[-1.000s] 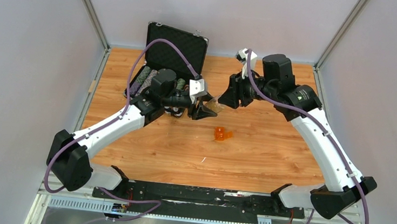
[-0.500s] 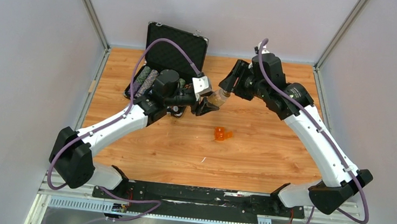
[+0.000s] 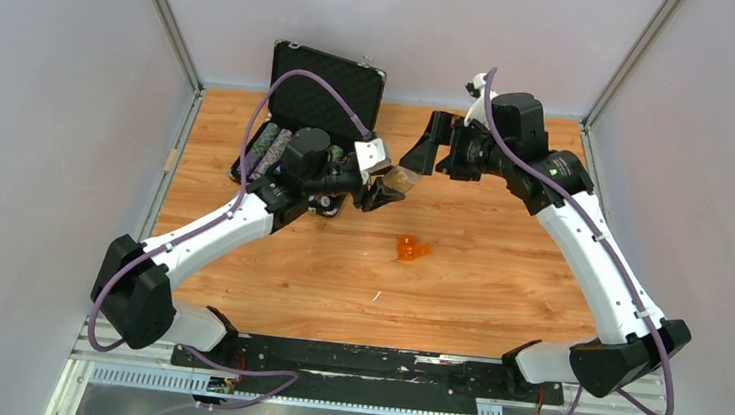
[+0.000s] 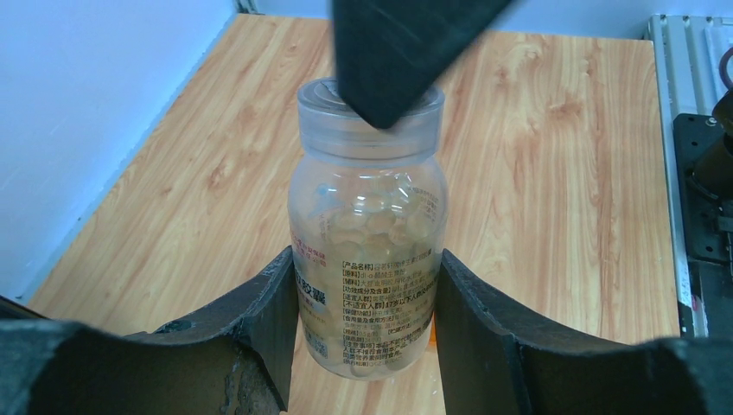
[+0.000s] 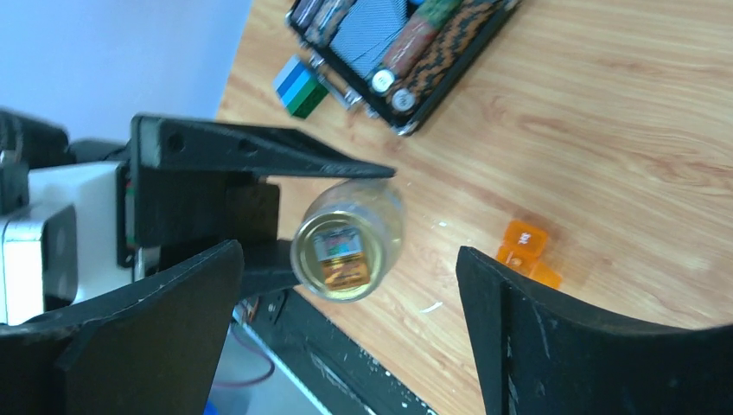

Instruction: Sort the pills into containers

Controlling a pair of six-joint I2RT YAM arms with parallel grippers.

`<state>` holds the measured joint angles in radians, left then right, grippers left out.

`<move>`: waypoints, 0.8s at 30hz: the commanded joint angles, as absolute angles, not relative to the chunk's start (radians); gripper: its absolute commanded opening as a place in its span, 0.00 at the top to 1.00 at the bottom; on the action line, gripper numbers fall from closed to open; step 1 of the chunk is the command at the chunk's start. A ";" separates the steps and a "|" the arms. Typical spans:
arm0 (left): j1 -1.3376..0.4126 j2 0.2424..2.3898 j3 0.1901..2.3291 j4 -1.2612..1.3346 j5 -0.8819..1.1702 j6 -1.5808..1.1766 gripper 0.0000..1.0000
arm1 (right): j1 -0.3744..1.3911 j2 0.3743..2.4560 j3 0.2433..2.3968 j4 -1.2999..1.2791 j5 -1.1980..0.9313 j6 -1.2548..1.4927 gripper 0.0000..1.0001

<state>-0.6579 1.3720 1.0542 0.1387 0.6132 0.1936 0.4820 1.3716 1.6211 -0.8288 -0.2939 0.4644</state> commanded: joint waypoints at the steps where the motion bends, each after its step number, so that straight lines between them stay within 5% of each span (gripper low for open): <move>1: -0.657 1.368 1.069 0.202 0.641 0.213 1.00 | 0.493 1.379 1.615 -0.785 -0.493 0.403 0.05; 5: -0.657 1.380 1.074 0.211 0.646 0.207 1.00 | 0.527 1.410 1.599 -0.761 -0.468 0.438 0.09; 13: -0.657 1.378 1.075 0.231 0.630 0.185 0.93 | 0.559 1.453 1.584 -0.743 -0.416 0.498 0.46; 18: -0.657 1.372 1.063 0.246 0.626 0.179 0.88 | 0.567 1.458 1.561 -0.744 -0.388 0.489 0.30; 24: -0.657 1.362 1.050 0.255 0.622 0.172 0.80 | 0.569 1.479 1.546 -0.730 -0.361 0.497 0.32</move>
